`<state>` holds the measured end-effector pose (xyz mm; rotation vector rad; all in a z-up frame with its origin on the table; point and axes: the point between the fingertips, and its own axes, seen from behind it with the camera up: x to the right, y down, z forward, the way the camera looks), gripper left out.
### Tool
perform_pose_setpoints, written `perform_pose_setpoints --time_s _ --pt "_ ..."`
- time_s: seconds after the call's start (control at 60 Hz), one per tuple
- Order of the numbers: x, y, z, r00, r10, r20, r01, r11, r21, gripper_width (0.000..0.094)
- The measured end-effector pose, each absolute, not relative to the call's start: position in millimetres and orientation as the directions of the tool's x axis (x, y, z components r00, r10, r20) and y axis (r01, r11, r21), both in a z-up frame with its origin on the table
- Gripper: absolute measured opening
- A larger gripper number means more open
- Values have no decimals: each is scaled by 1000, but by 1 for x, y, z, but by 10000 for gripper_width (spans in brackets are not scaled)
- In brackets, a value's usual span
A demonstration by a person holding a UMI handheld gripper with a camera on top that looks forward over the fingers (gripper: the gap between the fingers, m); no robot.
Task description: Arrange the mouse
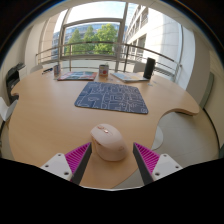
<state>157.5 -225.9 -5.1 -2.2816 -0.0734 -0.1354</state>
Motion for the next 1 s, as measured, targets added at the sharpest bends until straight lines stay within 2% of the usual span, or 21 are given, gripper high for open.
perform_pose_setpoints --time_s 0.183,0.267,0.333,0.5,0.583,0.717,0.867,1.0 --pt "162 -184 -10 994 78 78 110 -646 -756 820" --pt "158 -173 -15 995 81 53 93 -640 -763 699" --pt "152 -165 -17 996 83 19 68 -641 -764 543" --pt "152 -162 -15 998 58 17 50 -626 -779 451" --pt "154 -164 -11 999 32 14 31 -640 -767 434" --pt "170 -166 40 999 -6 53 39 -589 -807 415" --pt "197 -145 133 996 -79 41 -1 -478 -878 414" --pt "213 -83 213 995 -91 46 10 -363 -932 414"
